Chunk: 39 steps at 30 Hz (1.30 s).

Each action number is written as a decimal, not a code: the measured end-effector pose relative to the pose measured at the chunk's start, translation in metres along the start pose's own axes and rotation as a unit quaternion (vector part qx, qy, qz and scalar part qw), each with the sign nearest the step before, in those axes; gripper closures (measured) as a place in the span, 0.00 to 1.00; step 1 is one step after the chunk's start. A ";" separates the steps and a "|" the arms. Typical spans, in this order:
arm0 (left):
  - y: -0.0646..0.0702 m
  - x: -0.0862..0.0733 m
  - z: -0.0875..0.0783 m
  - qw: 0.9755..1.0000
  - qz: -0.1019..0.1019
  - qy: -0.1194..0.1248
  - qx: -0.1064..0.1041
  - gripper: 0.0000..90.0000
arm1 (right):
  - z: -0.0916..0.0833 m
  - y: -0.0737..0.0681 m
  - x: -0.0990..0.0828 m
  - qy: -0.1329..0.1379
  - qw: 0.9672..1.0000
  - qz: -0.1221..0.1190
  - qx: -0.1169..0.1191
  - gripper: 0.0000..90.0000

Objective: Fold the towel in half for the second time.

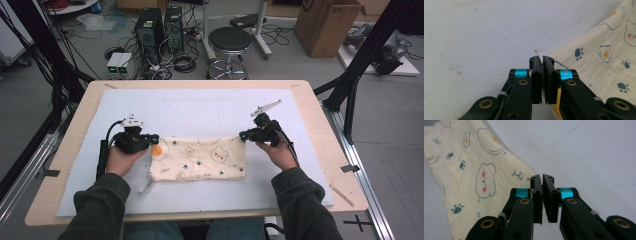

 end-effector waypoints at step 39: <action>0.010 -0.009 -0.010 1.000 0.021 0.019 -0.005 0.95 | 0.002 0.004 -0.005 0.021 0.998 0.041 0.034 0.96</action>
Point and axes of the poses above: each handheld gripper's, and its own axes: z roughly forward along the jaws, x roughly out of its top, y roughly to its right, the point moved 5 cm from there along z, roughly forward along the jaws, and after that the axes turned 1 degree about y, right-handed, at the moved point
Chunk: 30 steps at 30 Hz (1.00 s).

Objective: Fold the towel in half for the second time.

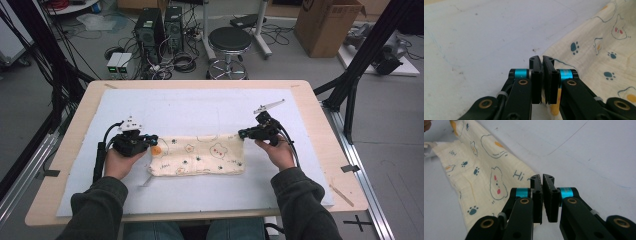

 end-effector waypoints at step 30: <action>0.038 -0.018 -0.025 0.997 0.068 0.012 -0.020 0.94 | -0.018 -0.030 -0.028 0.045 0.997 -0.033 0.053 0.96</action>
Point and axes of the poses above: each handheld gripper's, and its own axes: z roughly forward along the jaws, x roughly out of its top, y roughly to its right, the point moved 5 cm from there along z, roughly forward along the jaws, and after that the axes turned 1 degree about y, right-handed, at the moved point
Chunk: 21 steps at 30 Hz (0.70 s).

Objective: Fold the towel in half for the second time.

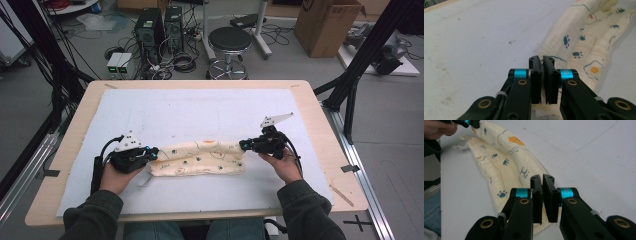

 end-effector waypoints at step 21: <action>0.021 -0.025 -0.013 1.000 0.022 -0.003 -0.010 0.93 | -0.001 -0.016 -0.037 -0.029 1.000 -0.011 0.000 0.96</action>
Point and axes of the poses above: each handheld gripper's, and its own axes: z roughly forward along the jaws, x roughly out of its top, y roughly to its right, the point moved 5 cm from there along z, roughly forward along the jaws, and after that the axes turned 1 degree about y, right-handed, at the moved point
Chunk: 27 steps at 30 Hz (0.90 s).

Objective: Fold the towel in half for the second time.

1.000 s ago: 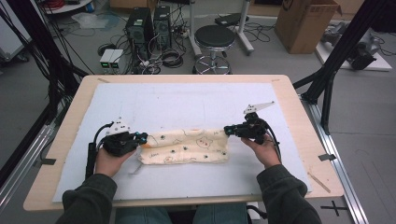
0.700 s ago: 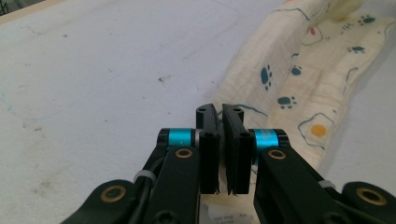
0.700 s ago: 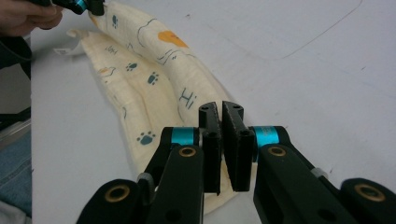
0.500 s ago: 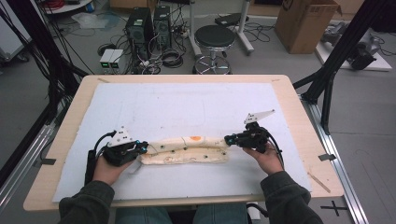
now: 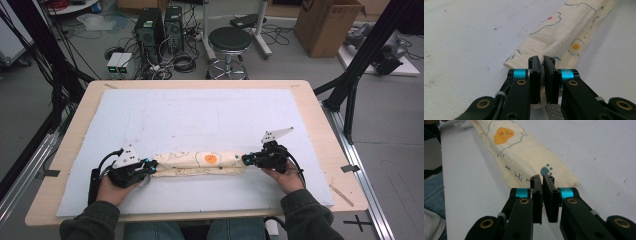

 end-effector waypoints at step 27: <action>0.011 -0.016 -0.004 1.000 0.009 -0.018 -0.018 0.80 | 0.005 -0.008 -0.019 -0.004 1.000 0.003 -0.017 0.83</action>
Point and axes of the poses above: each handheld gripper's, and its own axes: z roughly forward along the jaws, x roughly out of its top, y roughly to its right, the point moved 5 cm from there along z, roughly forward along the jaws, and after that the axes turned 1 degree about y, right-handed, at the moved point
